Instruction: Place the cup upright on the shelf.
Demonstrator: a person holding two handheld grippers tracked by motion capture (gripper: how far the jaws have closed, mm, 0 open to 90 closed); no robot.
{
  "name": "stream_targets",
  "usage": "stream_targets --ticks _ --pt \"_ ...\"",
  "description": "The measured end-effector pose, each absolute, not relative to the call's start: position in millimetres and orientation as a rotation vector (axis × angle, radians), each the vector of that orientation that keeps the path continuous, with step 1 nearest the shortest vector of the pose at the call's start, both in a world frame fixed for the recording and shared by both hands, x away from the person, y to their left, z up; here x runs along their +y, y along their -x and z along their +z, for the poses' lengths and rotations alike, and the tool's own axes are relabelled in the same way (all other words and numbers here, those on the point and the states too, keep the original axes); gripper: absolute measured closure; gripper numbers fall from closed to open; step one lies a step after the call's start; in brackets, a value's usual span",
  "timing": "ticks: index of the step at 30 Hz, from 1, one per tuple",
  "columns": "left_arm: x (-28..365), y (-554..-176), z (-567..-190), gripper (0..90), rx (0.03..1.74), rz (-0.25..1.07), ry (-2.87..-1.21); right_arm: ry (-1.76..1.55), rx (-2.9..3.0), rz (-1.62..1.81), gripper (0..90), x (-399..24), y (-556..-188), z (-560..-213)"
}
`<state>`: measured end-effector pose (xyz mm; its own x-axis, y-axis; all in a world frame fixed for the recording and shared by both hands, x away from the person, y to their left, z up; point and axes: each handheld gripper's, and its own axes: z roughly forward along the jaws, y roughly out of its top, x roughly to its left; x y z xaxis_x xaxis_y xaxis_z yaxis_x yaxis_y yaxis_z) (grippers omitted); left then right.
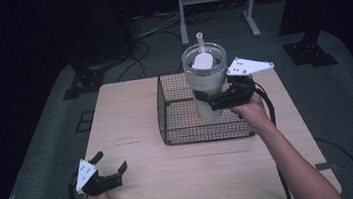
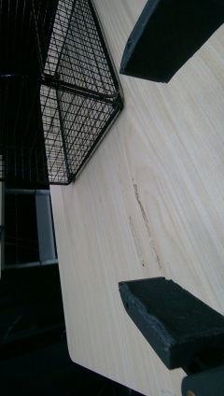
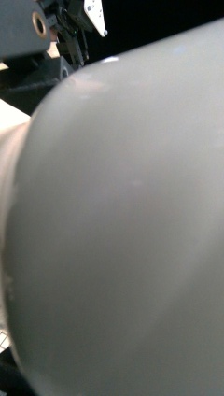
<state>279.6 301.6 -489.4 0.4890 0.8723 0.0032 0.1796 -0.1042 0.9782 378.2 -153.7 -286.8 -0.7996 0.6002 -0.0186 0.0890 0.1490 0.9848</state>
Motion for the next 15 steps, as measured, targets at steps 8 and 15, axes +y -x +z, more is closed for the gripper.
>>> stream_targets --ticks 8,15 --pt "302 -280 -490 0.0 0.93 0.756 -1.586 -0.666 2.041 1.685 8.2 -143 -404 -286" --pt "303 -279 -489 0.0 0.927 0.756 -1.589 -0.663 2.048 1.687 8.2 -134 -425 -285"
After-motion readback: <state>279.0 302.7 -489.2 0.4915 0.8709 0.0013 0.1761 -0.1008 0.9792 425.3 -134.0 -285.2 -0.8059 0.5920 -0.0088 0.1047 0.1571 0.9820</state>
